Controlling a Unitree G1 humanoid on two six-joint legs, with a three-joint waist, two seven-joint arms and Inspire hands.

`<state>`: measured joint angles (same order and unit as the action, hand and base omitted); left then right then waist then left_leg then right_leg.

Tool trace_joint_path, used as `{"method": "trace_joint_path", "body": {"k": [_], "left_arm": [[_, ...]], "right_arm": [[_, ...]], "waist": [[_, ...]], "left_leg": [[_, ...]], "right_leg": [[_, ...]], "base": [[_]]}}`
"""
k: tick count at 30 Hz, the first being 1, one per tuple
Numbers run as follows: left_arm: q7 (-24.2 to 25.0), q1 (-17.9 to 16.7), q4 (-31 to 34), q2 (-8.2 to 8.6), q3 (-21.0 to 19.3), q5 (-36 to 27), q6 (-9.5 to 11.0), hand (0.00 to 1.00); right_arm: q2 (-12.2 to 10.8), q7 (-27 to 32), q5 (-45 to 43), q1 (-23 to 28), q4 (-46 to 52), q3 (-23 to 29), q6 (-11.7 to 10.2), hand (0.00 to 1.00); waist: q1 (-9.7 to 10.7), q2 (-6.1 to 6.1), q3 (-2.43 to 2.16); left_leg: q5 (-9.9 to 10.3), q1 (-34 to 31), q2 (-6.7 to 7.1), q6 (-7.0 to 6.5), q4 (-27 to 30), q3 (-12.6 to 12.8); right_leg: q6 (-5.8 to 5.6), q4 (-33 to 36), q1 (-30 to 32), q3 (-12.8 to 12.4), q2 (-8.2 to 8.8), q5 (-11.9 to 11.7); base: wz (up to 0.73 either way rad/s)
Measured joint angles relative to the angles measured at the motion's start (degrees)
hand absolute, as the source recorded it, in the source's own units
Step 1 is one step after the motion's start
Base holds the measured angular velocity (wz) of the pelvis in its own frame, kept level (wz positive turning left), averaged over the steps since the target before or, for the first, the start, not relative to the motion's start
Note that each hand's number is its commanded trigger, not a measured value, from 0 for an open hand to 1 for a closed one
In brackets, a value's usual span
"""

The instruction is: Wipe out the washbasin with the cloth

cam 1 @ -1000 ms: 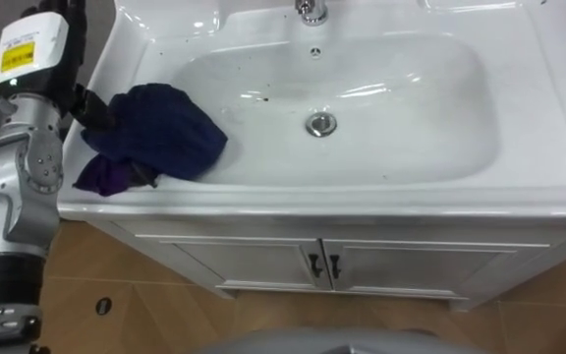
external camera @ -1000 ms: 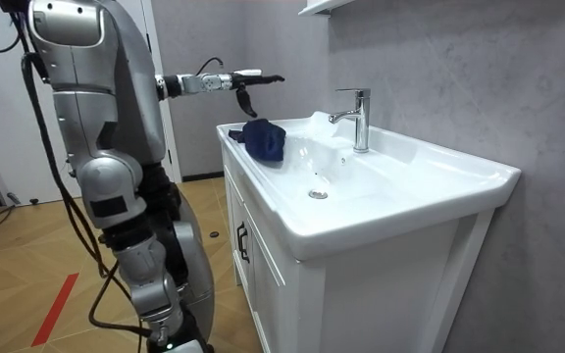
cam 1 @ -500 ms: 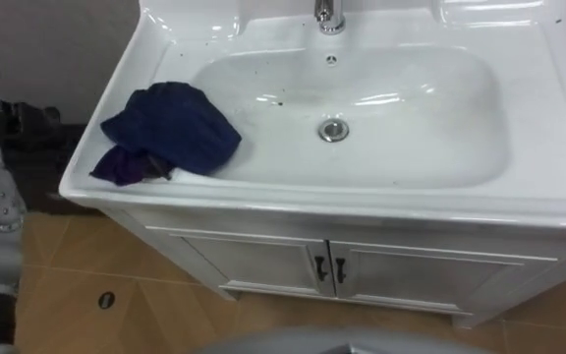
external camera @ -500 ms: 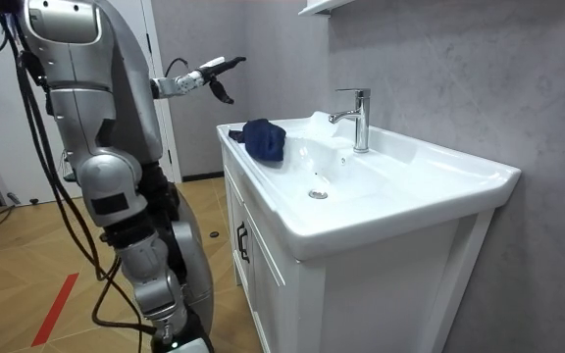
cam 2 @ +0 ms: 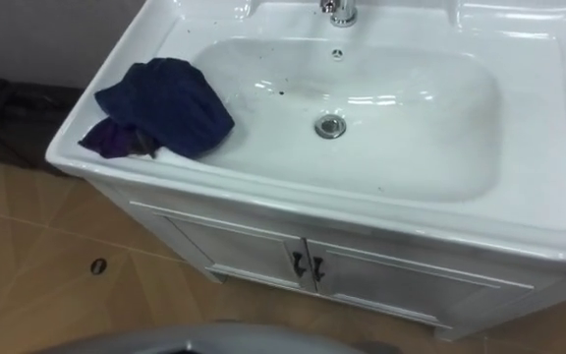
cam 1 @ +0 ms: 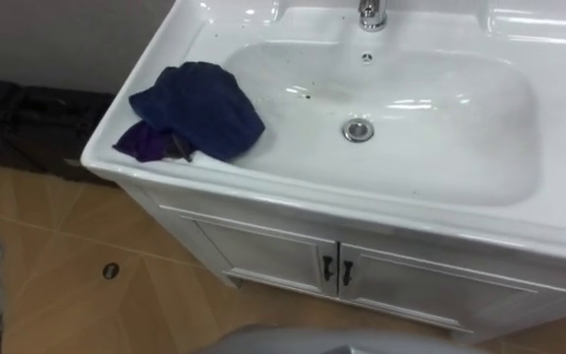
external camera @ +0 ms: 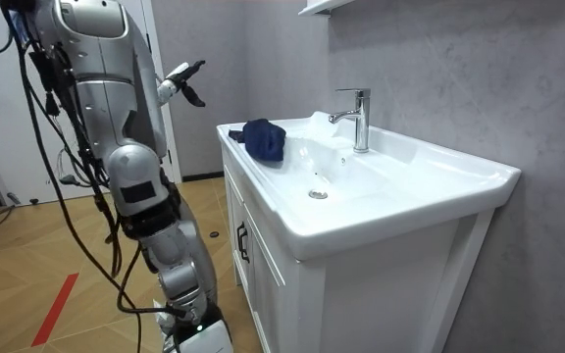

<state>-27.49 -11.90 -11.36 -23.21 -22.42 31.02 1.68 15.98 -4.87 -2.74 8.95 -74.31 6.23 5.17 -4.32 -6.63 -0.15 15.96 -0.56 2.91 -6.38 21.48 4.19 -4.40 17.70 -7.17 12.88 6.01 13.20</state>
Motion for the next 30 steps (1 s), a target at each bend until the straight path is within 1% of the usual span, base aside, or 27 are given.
{"method": "trace_joint_path", "body": {"k": [1, 3, 4, 5, 6, 7, 8, 9, 10, 11, 12, 14, 15, 16, 17, 18, 19, 20, 21, 23, 24, 26, 30], "left_arm": [[-0.04, -0.5, -0.03, 0.37, 0.01, -0.7, -0.03, 0.0], [-0.35, -0.84, -0.83, 1.03, 0.2, -2.51, -0.03, 0.0], [-0.44, -1.46, -1.47, 2.05, 0.2, -4.5, -0.11, 0.0], [-0.48, -2.98, -2.01, 3.33, 0.2, -5.87, -0.28, 0.0], [-0.47, -3.72, -2.38, 4.06, 0.19, -6.24, -0.47, 0.0], [-0.46, -4.69, -3.23, 5.69, 0.19, -6.71, -1.07, 0.0], [-0.46, -5.36, -5.31, 6.73, 0.24, -6.76, -1.34, 0.0], [-0.44, -5.64, -7.0, 7.06, 0.31, -6.75, -1.38, 0.0], [-0.24, -5.83, -11.59, 7.35, 0.99, -7.18, -1.81, 0.0], [0.73, -5.93, -15.62, 7.61, 2.11, -9.04, -2.79, 0.0], [1.25, -6.03, -17.5, 7.81, 2.56, -9.77, -3.21, 0.0], [3.29, -6.49, -25.94, 8.83, 3.43, -13.33, -3.8, 0.0], [4.0, -6.53, -28.48, 8.85, 3.89, -13.57, -3.97, 0.0], [5.54, -6.85, -32.88, 8.96, 4.89, -14.18, -4.33, 0.0], [7.2, -7.22, -35.83, 9.38, 5.41, -15.07, -4.91, 0.0], [7.92, -7.29, -37.31, 9.59, 5.6, -15.37, -5.17, 0.0], [9.38, -7.26, -41.03, 9.87, 5.87, -15.6, -5.52, 0.0], [11.36, -7.33, -43.89, 10.45, 5.93, -15.65, -6.22, 0.0], [12.47, -7.35, -45.05, 10.7, 6.19, -15.67, -6.63, 0.0], [17.24, -7.31, -48.84, 11.46, 7.78, -15.77, -8.12, 0.0], [18.34, -7.25, -49.61, 11.58, 8.11, -15.76, -8.48, 0.0], [22.12, -7.07, -52.19, 12.07, 8.17, -15.76, -9.5, 0.0], [26.83, -6.0, -53.21, 12.52, 9.45, -15.78, -11.09, 0.0]], "right_arm": [[-0.08, -0.27, -0.08, 0.03, 0.58, -0.5, 0.58, 0.0], [-0.11, -0.26, 0.1, -0.21, 0.64, -1.1, 0.8, 0.0], [-0.12, -0.28, 0.09, -0.21, 0.68, -1.7, 0.8, 0.0], [-0.13, -0.29, 0.14, -0.21, 0.76, -1.72, 0.8, 0.0], [-0.14, -0.29, 0.22, -0.17, 0.76, -1.72, 0.81, 0.0], [-0.25, -0.3, 0.19, -0.04, 0.79, -1.69, 0.93, 0.0], [-0.32, -0.4, 0.2, -0.09, 0.82, -1.65, 1.36, 0.0], [-0.31, -0.53, 0.2, -0.12, 0.86, -1.63, 1.61, 0.0], [-0.29, -0.64, 0.56, -0.11, 1.14, -1.63, 2.04, 0.0], [-0.31, -0.97, 0.8, 0.02, 1.34, -1.61, 2.35, 0.0], [-0.34, -1.17, 0.87, 0.14, 1.33, -1.61, 2.49, 0.0], [-0.37, -1.76, 0.9, -0.38, 1.33, -1.56, 2.58, 0.0], [-0.36, -1.89, 1.05, -0.53, 1.33, -1.53, 2.77, 0.0], [-0.35, -2.28, 1.23, -0.79, 1.34, -1.03, 3.19, 0.0], [-0.36, -2.47, 1.24, -0.89, 1.35, -0.58, 3.48, 0.0], [-0.35, -2.72, 1.24, -0.86, 1.21, -0.39, 3.68, 0.0], [-0.35, -2.84, 1.07, -0.98, 1.03, -0.31, 3.79, 0.0], [-0.37, -2.92, 0.97, -0.89, 1.26, -0.34, 4.35, 0.0], [-0.41, -2.95, 0.98, -0.84, 1.31, -0.35, 4.58, 0.0], [-0.61, -3.42, 0.97, -0.92, 1.38, -0.38, 5.42, 0.0], [-0.66, -3.49, 0.98, -0.91, 1.4, -0.39, 5.57, 0.0], [-0.7, -3.61, 0.98, -0.88, 1.39, -0.44, 5.97, 0.0], [-0.75, -3.46, 0.25, -1.05, 1.55, -0.42, 6.21, 0.0]], "waist": [[-0.17, 0.44, 0.04], [-0.13, 1.09, 0.06], [-0.2, 1.42, 0.05], [-0.44, 1.85, -0.01], [-0.55, 1.96, -0.01], [-0.62, 2.38, -0.03], [-0.93, 2.76, 0.04], [-1.0, 3.06, 0.01], [-0.88, 3.19, 0.12], [-0.67, 3.58, 0.2], [-0.61, 3.72, 0.2], [-0.86, 4.21, 0.07], [-0.84, 4.53, 0.1], [-0.51, 4.62, 0.07], [-0.3, 4.96, 0.13], [-0.37, 4.92, 0.07], [-0.35, 4.99, 0.07], [-0.33, 5.12, 0.22], [-0.3, 5.21, 0.29], [-0.31, 5.23, 0.33], [-0.31, 5.23, 0.33], [-0.27, 5.35, 0.38], [0.18, 5.47, 0.35]], "left_leg": [[0.01, -0.06, 0.03, 0.02, -0.03, -0.28], [-0.03, -0.02, 0.28, 0.05, -0.1, -1.2], [-0.04, 0.13, 0.43, 0.06, -0.28, -1.59], [-0.05, 0.34, 0.5, 0.06, -0.63, -1.6], [-0.06, 0.38, 0.51, 0.05, -0.7, -1.63], [-0.06, 0.36, 0.56, 0.05, -0.76, -1.79], [-0.06, 0.33, 0.58, 0.05, -0.85, -2.04], [-0.05, 0.35, 0.59, 0.05, -0.89, -2.16], [-0.04, 0.46, 0.61, 0.08, -0.89, -2.49], [-0.03, 0.61, 0.68, 0.1, -0.88, -2.9], [0.01, 0.73, 0.69, 0.16, -0.93, -2.99], [0.08, 1.22, 0.81, 0.3, -1.43, -2.99], [0.1, 1.28, 0.84, 0.33, -1.54, -2.98], [0.09, 1.24, 0.88, 0.38, -1.67, -2.99], [0.08, 1.14, 0.92, 0.4, -1.74, -3.14], [0.09, 1.17, 0.91, 0.41, -1.78, -3.2], [0.1, 1.24, 0.94, 0.44, -1.88, -3.32], [0.1, 1.19, 0.95, 0.44, -1.97, -3.36], [0.11, 1.19, 0.97, 0.44, -1.96, -3.44], [0.11, 1.22, 1.0, 0.44, -2.1, -3.46], [0.1, 1.22, 1.0, 0.44, -2.12, -3.46], [0.09, 1.29, 1.05, 0.46, -2.16, -3.46], [0.11, 1.26, 0.96, 0.51, -2.12, -3.03]], "right_leg": [[0.0, -0.04, -0.07, 0.07, -0.04, 0.0], [0.0, -0.09, -0.44, 0.67, 0.02, 0.0], [0.0, -0.03, -0.61, 1.35, 0.14, 0.0], [0.0, -0.04, -0.61, 1.39, 0.22, 0.03], [0.0, -0.05, -0.61, 1.38, 0.22, 0.03], [0.01, -0.07, -0.62, 1.32, 0.22, 0.04], [0.04, -0.06, -0.62, 1.19, 0.18, 0.06], [0.08, -0.05, -0.65, 1.24, 0.15, 0.09], [0.1, -0.18, -0.95, 1.28, 0.08, 0.09], [0.1, -0.65, -1.38, 1.53, 0.02, 0.09], [0.1, -1.15, -1.71, 1.69, -0.02, 0.09], [0.11, -2.42, -2.73, 1.86, -0.12, 0.07], [0.1, -2.75, -2.88, 1.87, -0.14, 0.07], [0.11, -3.1, -2.97, 1.85, -0.19, 0.07], [0.1, -3.17, -2.93, 1.84, -0.19, 0.07], [0.1, -3.17, -2.96, 1.85, -0.21, 0.07], [0.1, -3.15, -3.08, 1.71, -0.21, 0.07], [0.1, -3.13, -3.19, 1.73, -0.2, 0.07], [0.1, -3.11, -3.23, 1.85, -0.18, 0.08], [0.1, -3.2, -3.24, 2.0, -0.17, 0.08], [0.1, -3.27, -3.25, 2.08, -0.17, 0.08], [0.09, -3.94, -3.71, 2.09, -0.2, 0.08], [0.08, -4.15, -3.75, 2.27, -0.18, 0.1]], "base": [[0.13], [0.21], [0.14], [0.08], [0.04], [0.09], [0.1], [0.13], [0.16], [0.16], [0.08], [-0.02], [-0.04], [0.0], [0.03], [0.07], [0.04], [0.05], [0.05], [0.02], [0.0], [0.0], [-0.03]]}}
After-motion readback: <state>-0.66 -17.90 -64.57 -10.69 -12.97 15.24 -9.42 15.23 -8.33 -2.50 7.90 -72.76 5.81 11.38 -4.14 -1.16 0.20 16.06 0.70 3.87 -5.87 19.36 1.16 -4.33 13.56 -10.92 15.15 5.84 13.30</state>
